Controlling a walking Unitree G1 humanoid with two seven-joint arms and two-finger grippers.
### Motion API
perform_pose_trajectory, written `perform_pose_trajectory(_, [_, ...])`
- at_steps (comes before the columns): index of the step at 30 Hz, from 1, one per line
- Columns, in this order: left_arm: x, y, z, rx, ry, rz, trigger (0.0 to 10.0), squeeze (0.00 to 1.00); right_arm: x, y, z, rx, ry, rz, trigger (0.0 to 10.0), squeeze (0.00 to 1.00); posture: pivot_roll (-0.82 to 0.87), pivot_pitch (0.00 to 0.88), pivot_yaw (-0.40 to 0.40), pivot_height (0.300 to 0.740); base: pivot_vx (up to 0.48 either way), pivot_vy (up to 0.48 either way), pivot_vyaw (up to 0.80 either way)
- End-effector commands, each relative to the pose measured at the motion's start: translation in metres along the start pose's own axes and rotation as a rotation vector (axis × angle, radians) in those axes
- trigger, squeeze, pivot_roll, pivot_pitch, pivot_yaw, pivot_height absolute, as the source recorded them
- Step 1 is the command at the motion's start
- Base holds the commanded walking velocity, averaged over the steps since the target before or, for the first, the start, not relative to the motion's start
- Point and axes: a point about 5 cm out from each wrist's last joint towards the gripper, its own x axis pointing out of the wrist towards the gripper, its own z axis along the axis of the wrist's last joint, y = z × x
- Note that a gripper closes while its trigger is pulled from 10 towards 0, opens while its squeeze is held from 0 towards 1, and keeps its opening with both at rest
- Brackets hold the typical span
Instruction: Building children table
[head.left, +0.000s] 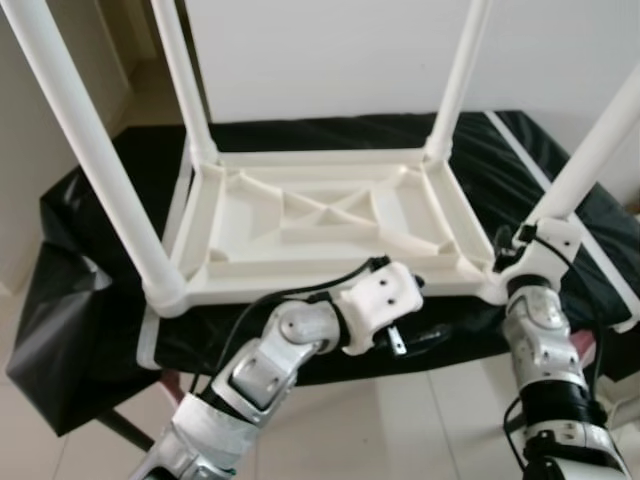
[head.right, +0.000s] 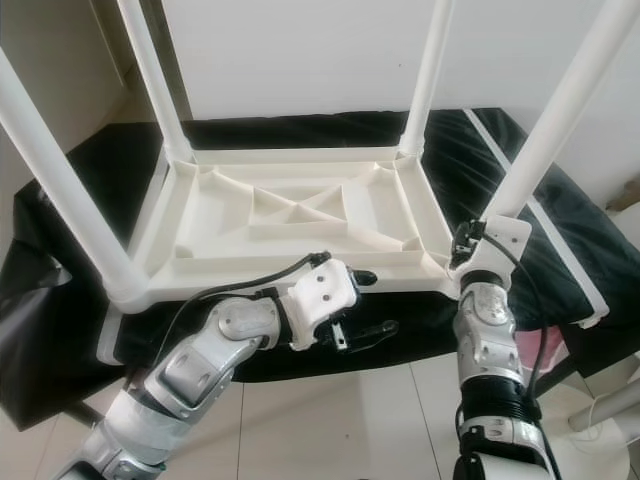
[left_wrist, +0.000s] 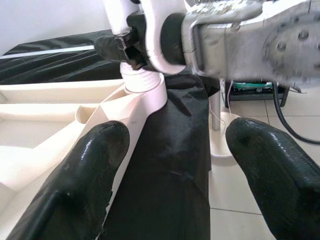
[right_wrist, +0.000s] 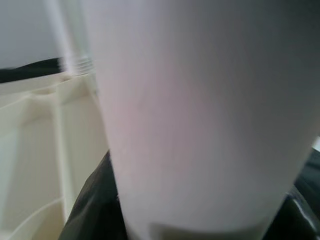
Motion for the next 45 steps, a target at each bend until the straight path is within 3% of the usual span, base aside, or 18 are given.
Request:
perform_pose_trajectory(1, [-0.001, -0.003, 0.0, 0.002, 0.004, -0.026, 10.0, 0.0, -0.012, 0.009, -0.024, 0.069, 0.128, -0.125, 10.0, 0.0, -0.07, 0.034, 0.002, 0.74, 0.0, 0.0, 0.0])
perform_pose_trajectory(2, [-0.001, -0.003, 0.0, 0.002, 0.004, -0.026, 10.0, 0.0, -0.012, 0.009, -0.024, 0.069, 0.128, -0.125, 10.0, 0.0, -0.07, 0.034, 0.002, 0.74, 0.0, 0.0, 0.0])
perform_pose_trajectory(3, [0.0, -0.003, 0.001, 0.0, 0.003, -0.027, 10.0, 0.0, -0.017, 0.016, -0.025, 0.115, 0.135, -0.214, 10.0, 0.0, -0.07, 0.035, 0.002, 0.74, 0.0, 0.0, 0.0])
perform_pose_trajectory(9, [0.0, -0.003, 0.001, -0.001, 0.002, -0.027, 10.0, 0.0, -0.018, 0.019, -0.022, 0.136, 0.124, -0.272, 10.0, 0.0, -0.07, 0.038, 0.003, 0.74, 0.0, 0.0, 0.0])
perform_pose_trajectory(10, [0.0, -0.003, 0.001, -0.004, 0.001, -0.027, 10.0, 0.0, -0.017, 0.027, -0.018, 0.165, 0.122, -0.254, 10.0, 0.0, -0.06, 0.041, 0.003, 0.74, 0.0, 0.0, 0.0])
perform_pose_trajectory(18, [-0.001, -0.001, 0.002, -0.004, 0.003, -0.02, 10.0, 0.0, -0.014, 0.031, -0.012, 0.176, 0.098, -0.217, 10.0, 0.0, -0.05, 0.041, 0.0, 0.74, 0.0, 0.0, 0.0])
perform_pose_trajectory(22, [-0.001, 0.0, 0.001, 0.0, 0.008, -0.011, 10.0, 0.0, -0.007, 0.034, -0.001, 0.194, 0.032, -0.078, 10.0, 0.0, -0.06, 0.042, 0.002, 0.74, 0.0, 0.0, 0.0])
perform_pose_trajectory(23, [-0.001, 0.0, 0.001, 0.001, 0.009, -0.011, 10.0, 0.0, -0.006, 0.034, 0.001, 0.199, 0.017, -0.056, 10.0, 0.98, -0.06, 0.043, 0.001, 0.74, 0.0, 0.0, 0.0])
perform_pose_trajectory(25, [-0.001, 0.0, 0.001, 0.003, 0.009, -0.011, 10.0, 0.0, -0.004, 0.031, 0.005, 0.195, -0.013, -0.033, 10.0, 1.0, -0.06, 0.043, 0.001, 0.74, 0.0, 0.0, 0.0])
perform_pose_trajectory(28, [-0.001, -0.001, 0.001, 0.003, 0.01, -0.012, 10.0, 0.0, -0.003, 0.03, 0.008, 0.191, -0.024, -0.006, 10.0, 1.0, -0.06, 0.044, 0.002, 0.74, 0.0, 0.0, 0.0])
perform_pose_trajectory(29, [-0.001, -0.001, 0.001, 0.003, 0.011, -0.012, 10.0, 0.0, -0.002, 0.029, 0.008, 0.19, -0.021, 0.024, 10.0, 0.89, -0.06, 0.044, -0.001, 0.74, 0.0, 0.0, 0.0])
perform_pose_trajectory(30, [-0.001, -0.001, 0.001, 0.003, 0.011, -0.012, 10.0, 0.0, -0.002, 0.029, 0.008, 0.19, -0.021, 0.024, 10.0, 0.89, -0.06, 0.044, -0.001, 0.74, 0.0, 0.0, 0.0])
perform_pose_trajectory(31, [-0.001, -0.001, 0.001, 0.003, 0.011, -0.01, 10.0, 0.0, -0.002, 0.028, 0.009, 0.181, -0.03, 0.047, 10.0, 0.0, -0.06, 0.045, -0.001, 0.74, 0.0, 0.0, 0.0])
perform_pose_trajectory(41, [-0.001, -0.001, 0.001, 0.0, 0.013, -0.004, 10.0, 0.0, -0.005, 0.017, 0.007, 0.108, -0.038, 0.203, 10.0, 0.0, -0.05, 0.047, -0.003, 0.74, 0.0, 0.0, 0.0])
perform_pose_trajectory(45, [-0.001, 0.0, 0.001, 0.002, 0.014, 0.0, 10.0, 0.0, -0.006, -0.001, 0.004, 0.043, -0.031, 0.28, 10.0, 0.0, -0.05, 0.047, -0.005, 0.74, 0.0, 0.0, 0.0])
